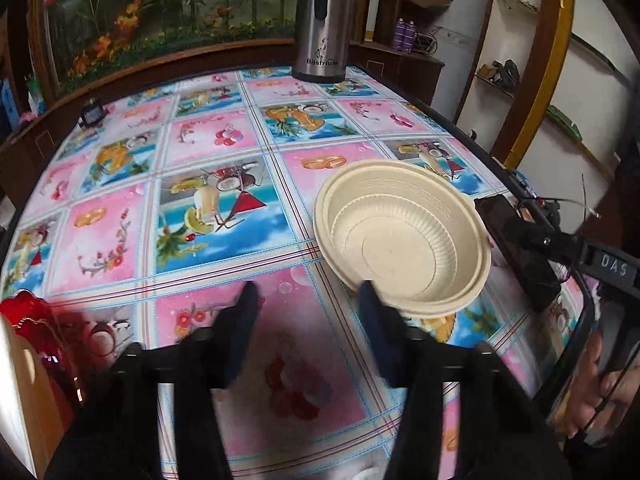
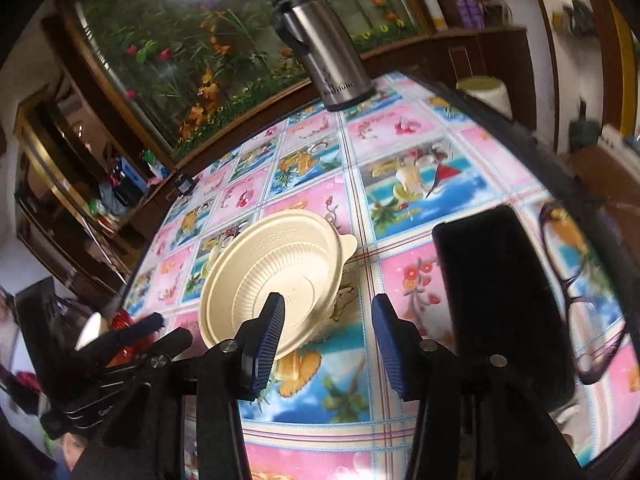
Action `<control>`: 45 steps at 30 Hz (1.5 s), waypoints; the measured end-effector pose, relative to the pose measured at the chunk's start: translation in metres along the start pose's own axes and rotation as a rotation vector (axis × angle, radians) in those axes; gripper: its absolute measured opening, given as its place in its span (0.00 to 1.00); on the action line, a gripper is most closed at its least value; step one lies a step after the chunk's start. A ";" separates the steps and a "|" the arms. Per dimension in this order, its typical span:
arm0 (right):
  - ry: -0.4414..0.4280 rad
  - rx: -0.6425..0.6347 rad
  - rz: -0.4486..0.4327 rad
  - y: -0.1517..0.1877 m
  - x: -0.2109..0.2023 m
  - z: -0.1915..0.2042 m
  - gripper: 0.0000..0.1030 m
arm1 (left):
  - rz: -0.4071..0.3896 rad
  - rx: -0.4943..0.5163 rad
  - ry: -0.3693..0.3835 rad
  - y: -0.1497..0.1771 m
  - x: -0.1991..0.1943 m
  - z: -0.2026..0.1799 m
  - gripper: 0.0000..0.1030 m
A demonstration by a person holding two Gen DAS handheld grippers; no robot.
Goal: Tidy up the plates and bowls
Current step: 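Lift the beige bowl with the right tool and bring it toward the left tool, then grasp the beige bowl rim with the left tool while the right tool holds it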
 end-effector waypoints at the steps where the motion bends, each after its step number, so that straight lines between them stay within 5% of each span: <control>1: -0.005 0.002 0.004 -0.001 0.001 0.000 0.43 | 0.009 -0.019 0.021 -0.002 0.004 0.003 0.35; 15: -0.021 0.031 0.054 -0.007 0.027 0.003 0.42 | 0.012 -0.036 0.118 -0.027 0.022 -0.008 0.35; 18: -0.006 0.039 0.070 -0.004 0.034 0.001 0.18 | 0.041 -0.025 0.133 -0.028 0.041 -0.012 0.35; 20: -0.014 0.046 0.068 -0.001 0.032 0.000 0.16 | 0.047 -0.033 0.135 -0.024 0.047 -0.012 0.21; 24: -0.031 0.046 0.059 0.004 0.022 0.000 0.14 | 0.029 -0.046 0.155 -0.016 0.036 -0.010 0.20; 34: -0.089 -0.017 0.097 0.032 0.017 0.035 0.14 | -0.027 0.009 -0.006 0.015 -0.012 0.003 0.20; 45: -0.093 -0.086 0.138 0.059 0.025 0.069 0.14 | -0.057 0.005 -0.095 0.041 -0.033 0.021 0.20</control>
Point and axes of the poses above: each gripper's, at about its wrist camera, not at the fingertips, and x roughly the way its jaws point, z to its left, y to its underside, the point moved 3 cm from there along x, roughly the way its jaws point, and after that the axes turned 13 degrees about x, right-handed, at the moved point
